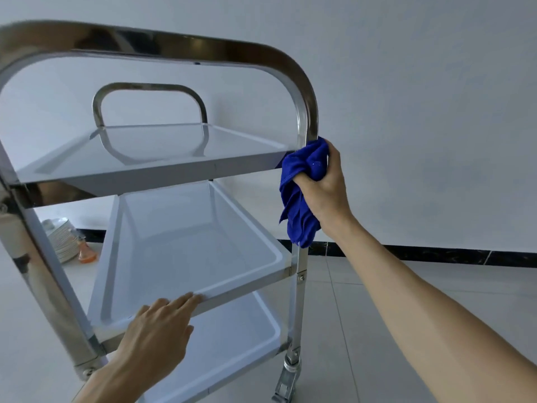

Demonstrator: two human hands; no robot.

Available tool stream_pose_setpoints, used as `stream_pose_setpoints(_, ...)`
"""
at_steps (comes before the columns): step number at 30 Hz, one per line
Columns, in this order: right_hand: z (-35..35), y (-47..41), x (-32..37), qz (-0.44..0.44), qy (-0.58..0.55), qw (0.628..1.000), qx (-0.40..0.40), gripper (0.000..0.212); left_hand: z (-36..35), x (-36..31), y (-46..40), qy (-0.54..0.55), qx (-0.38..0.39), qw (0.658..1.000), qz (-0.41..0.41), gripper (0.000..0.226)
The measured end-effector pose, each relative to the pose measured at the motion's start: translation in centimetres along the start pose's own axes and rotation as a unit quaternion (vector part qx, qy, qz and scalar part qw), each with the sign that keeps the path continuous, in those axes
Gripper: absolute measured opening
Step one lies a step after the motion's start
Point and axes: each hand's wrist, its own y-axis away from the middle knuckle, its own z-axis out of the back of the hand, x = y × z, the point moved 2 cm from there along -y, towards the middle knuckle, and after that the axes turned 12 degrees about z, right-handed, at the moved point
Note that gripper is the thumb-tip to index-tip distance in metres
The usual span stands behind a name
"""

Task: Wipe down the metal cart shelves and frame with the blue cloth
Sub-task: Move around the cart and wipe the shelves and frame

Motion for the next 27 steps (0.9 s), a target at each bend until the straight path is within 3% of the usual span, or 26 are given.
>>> stream_pose_setpoints(8,0.4,3.2,-5.0,-0.054,0.047,0.997,0.028,0.037,-0.6,-0.2,0.1,0.001,-0.051,0.999,-0.007,0.069)
stream_pose_setpoints(16,0.4,10.9,-9.1,-0.115,0.07,0.99,0.029,0.049,-0.6,-0.1,0.1,0.03,-0.076,0.996,-0.022,0.068)
stream_pose_setpoints(27,-0.2,1.2,-2.8,0.021,0.047,0.998,-0.025,0.039,-0.1,0.7,-0.6,0.035,-0.054,0.998,-0.013,0.064)
